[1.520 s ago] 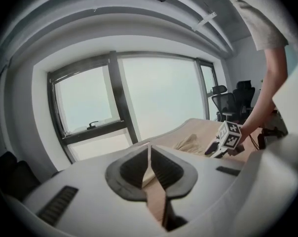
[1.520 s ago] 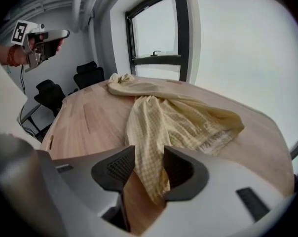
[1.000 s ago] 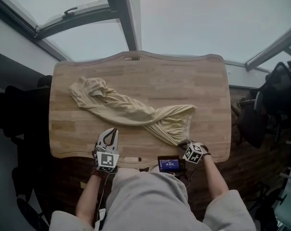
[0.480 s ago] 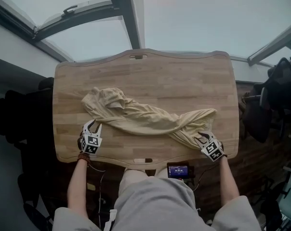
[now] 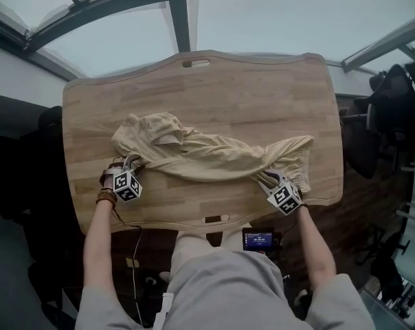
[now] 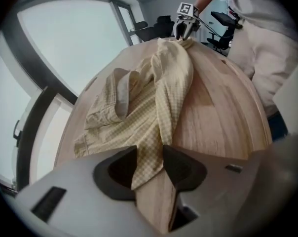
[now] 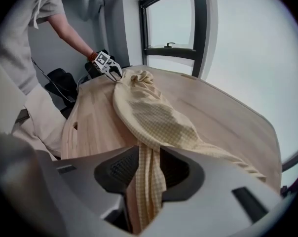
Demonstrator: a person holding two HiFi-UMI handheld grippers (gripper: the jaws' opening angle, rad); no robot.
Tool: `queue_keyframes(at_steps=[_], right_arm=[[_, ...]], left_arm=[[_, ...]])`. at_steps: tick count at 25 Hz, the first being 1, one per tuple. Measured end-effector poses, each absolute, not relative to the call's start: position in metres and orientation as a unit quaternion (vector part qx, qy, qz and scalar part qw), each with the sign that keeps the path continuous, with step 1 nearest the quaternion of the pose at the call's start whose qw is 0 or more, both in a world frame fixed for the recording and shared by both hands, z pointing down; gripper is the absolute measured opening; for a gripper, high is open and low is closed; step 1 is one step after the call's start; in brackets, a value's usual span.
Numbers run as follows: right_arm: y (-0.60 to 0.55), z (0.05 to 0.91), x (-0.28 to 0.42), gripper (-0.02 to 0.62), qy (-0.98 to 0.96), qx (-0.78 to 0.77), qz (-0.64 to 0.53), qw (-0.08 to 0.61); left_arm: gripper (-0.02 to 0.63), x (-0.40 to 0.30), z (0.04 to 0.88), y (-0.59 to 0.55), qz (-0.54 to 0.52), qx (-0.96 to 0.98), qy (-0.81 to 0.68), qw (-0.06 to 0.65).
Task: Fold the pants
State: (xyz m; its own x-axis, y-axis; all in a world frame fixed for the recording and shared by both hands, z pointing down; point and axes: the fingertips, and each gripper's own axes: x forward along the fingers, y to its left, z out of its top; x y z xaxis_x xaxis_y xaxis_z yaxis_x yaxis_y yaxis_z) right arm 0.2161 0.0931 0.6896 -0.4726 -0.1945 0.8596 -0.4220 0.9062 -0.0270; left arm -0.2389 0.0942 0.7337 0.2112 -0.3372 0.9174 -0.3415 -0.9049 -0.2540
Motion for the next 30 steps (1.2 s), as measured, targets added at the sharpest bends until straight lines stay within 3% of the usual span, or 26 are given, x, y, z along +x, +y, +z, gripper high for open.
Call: queue_keyframes(at_steps=[4, 6, 10, 12, 14, 15, 18, 21, 25, 28, 29, 30], right_arm=[[0.092, 0.701, 0.224, 0.132, -0.829, 0.222, 0.148, 0.491], [0.089, 0.704, 0.228, 0.133, -0.822, 0.241, 0.147, 0.495], [0.085, 0.706, 0.231, 0.133, -0.819, 0.252, 0.14, 0.496], [0.084, 0.706, 0.228, 0.133, -0.822, 0.247, 0.14, 0.494], [0.084, 0.703, 0.222, 0.133, -0.827, 0.244, 0.137, 0.488], [0.081, 0.701, 0.218, 0.133, -0.83, 0.245, 0.135, 0.483], [0.074, 0.69, 0.21, 0.132, -0.832, 0.26, 0.142, 0.469], [0.074, 0.687, 0.204, 0.132, -0.829, 0.275, 0.156, 0.462], [0.078, 0.687, 0.193, 0.13, -0.826, 0.285, 0.167, 0.457], [0.078, 0.685, 0.185, 0.13, -0.832, 0.276, 0.152, 0.457], [0.078, 0.684, 0.182, 0.13, -0.833, 0.274, 0.148, 0.458], [0.077, 0.683, 0.18, 0.13, -0.833, 0.272, 0.147, 0.458]], left_arm=[[0.012, -0.232, 0.742, 0.109, 0.588, 0.775, -0.227, 0.039], [0.011, -0.234, 0.741, 0.13, 0.596, 0.763, -0.24, 0.072], [0.012, -0.22, 0.727, 0.216, 0.541, 0.752, -0.297, 0.232], [0.026, -0.198, 0.715, 0.261, 0.502, 0.767, -0.293, 0.271], [0.17, -0.187, 0.696, 0.273, 0.464, 0.788, -0.297, 0.275], [0.199, -0.189, 0.686, 0.261, 0.439, 0.795, -0.315, 0.276], [0.204, -0.212, 0.653, 0.172, 0.373, 0.787, -0.414, 0.266], [0.206, -0.214, 0.642, 0.068, 0.371, 0.775, -0.475, 0.19], [0.219, -0.153, 0.663, -0.02, 0.406, 0.801, -0.422, 0.122], [0.311, -0.103, 0.689, -0.034, 0.438, 0.818, -0.347, 0.135], [0.318, -0.099, 0.698, -0.034, 0.462, 0.81, -0.336, 0.13], [0.27, -0.103, 0.705, -0.036, 0.484, 0.798, -0.338, 0.118]])
